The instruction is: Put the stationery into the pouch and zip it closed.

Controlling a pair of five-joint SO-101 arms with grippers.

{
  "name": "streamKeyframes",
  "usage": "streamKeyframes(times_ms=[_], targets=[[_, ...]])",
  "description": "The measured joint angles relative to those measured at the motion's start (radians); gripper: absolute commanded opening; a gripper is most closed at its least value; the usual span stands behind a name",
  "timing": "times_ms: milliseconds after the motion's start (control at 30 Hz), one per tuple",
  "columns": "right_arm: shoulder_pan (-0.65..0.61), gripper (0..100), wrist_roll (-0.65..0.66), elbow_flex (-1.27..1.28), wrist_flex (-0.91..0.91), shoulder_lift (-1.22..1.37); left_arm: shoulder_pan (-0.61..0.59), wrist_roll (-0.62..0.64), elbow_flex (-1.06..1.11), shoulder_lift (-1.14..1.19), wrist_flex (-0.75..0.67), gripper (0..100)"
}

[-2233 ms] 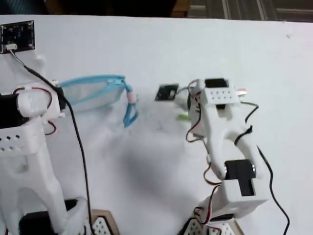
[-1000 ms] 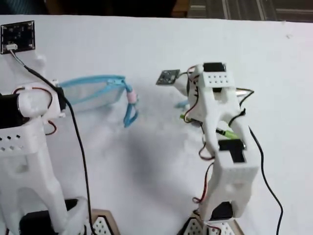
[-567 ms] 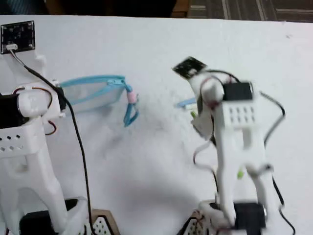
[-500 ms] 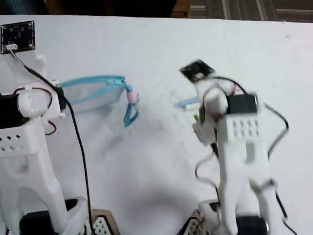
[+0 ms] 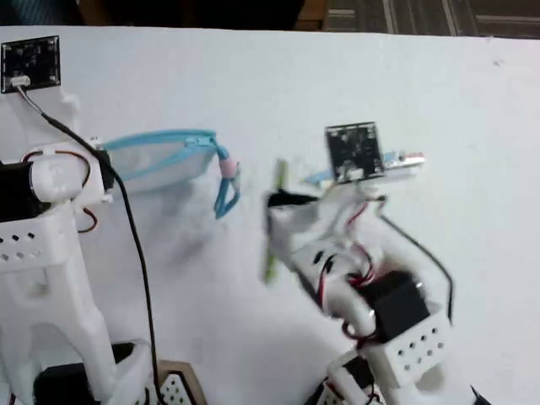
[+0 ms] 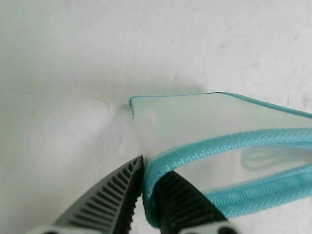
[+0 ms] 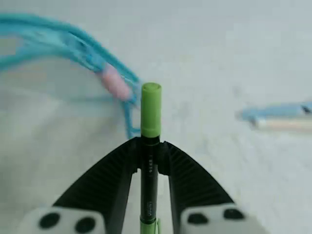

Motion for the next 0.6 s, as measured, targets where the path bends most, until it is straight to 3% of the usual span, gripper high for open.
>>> streamKeyframes(times_ms=[133,267,600], targets=[[-0.031,1.7,-0.005,0.011,-0.425,-0.005,0.000,0.000,0.000,0.000,0.000,2],[-0.034,1.7,0.083,-0.002,-0.793,0.081,0.000,0.000,0.000,0.000,0.000,2],[-0.041,1.7,0.109,-0.255,-0.873,0.295,0.000,0.000,0.000,0.000,0.000,2]])
